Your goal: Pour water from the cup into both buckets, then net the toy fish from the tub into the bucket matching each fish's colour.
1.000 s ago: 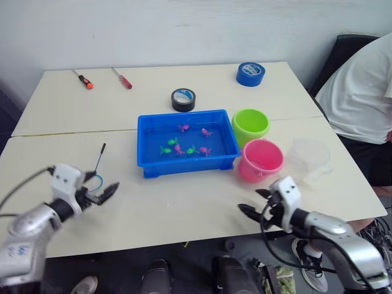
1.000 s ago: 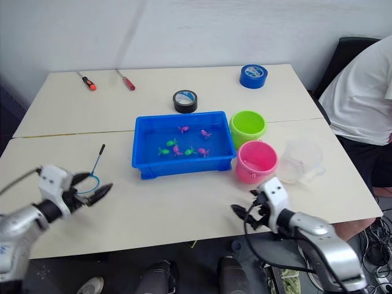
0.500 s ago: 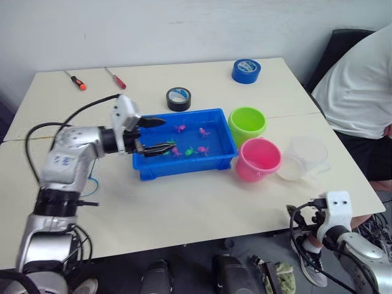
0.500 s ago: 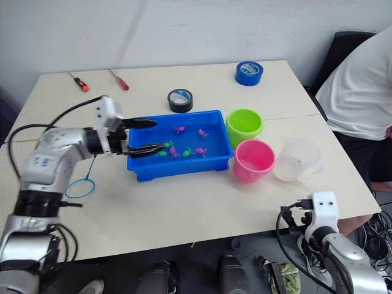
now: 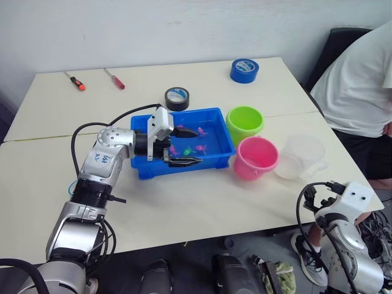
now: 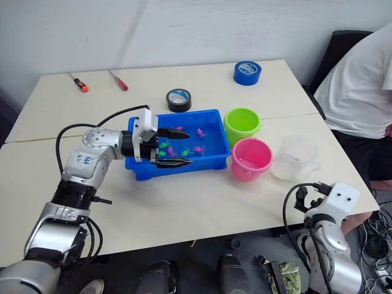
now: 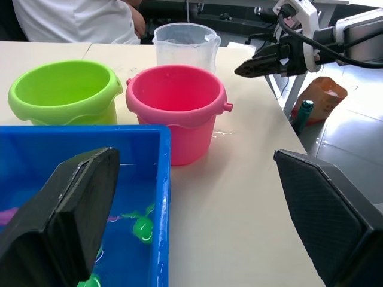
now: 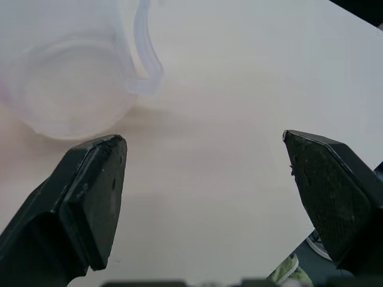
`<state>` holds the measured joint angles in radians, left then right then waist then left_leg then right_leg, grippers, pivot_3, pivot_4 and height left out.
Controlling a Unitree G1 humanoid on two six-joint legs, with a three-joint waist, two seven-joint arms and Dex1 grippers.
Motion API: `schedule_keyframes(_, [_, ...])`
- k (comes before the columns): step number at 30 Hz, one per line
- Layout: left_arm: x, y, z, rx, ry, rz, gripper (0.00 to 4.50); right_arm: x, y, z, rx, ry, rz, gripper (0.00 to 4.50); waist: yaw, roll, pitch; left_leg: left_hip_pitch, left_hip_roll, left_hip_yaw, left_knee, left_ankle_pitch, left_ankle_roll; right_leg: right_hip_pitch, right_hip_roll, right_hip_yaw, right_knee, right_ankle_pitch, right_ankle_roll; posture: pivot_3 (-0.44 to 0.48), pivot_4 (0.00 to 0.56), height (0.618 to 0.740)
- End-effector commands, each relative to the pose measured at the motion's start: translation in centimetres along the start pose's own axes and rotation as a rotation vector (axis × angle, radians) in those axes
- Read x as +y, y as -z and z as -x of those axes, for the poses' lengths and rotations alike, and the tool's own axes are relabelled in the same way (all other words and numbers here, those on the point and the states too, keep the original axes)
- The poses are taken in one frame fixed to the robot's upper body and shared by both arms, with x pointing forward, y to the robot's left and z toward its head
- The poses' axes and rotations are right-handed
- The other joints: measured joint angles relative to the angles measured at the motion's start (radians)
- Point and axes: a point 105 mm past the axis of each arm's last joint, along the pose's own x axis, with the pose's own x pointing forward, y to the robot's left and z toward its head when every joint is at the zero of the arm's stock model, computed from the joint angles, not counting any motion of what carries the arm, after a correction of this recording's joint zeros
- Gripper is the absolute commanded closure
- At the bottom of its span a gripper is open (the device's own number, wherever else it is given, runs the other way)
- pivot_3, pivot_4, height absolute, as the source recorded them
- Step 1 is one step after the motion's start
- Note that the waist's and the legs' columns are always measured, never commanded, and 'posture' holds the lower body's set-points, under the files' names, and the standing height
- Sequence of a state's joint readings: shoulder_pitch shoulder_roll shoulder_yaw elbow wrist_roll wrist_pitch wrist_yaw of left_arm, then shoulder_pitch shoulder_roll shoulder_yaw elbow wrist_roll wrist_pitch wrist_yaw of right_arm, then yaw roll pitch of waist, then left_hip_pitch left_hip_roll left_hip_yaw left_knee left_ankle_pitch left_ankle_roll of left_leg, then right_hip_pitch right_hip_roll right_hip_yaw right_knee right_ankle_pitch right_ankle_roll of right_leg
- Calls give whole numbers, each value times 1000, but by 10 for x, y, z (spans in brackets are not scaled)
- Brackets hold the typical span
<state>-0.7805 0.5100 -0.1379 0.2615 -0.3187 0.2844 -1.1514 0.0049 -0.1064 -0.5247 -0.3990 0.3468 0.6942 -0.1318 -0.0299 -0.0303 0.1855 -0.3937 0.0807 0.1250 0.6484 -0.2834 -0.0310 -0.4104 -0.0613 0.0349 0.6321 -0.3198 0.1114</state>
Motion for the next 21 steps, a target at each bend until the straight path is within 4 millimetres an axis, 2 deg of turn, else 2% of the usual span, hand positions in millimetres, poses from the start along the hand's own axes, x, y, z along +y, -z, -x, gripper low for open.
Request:
schedule_keyframes(1, [1,-8,5,-9,-10,-43,0,-5,-12,-6,-53,32,-49,53,-1,0,0,0,0,0,1,0,0,0,0,0,0,0,0,0,150,731])
schedule_keyframes(10, [-1,-7,11,-1,-29,-45,0,7,-19,-22,-68,13,-86,53,-1,0,0,0,0,0,0,1,0,-1,0,1,3,0,0,0,150,731])
schedule_keyframes(21, [-1,-6,17,6,-49,-41,0,5,-27,-35,-111,68,-100,53,-2,1,0,0,0,1,1,1,-1,-2,0,1,4,0,0,0,150,731])
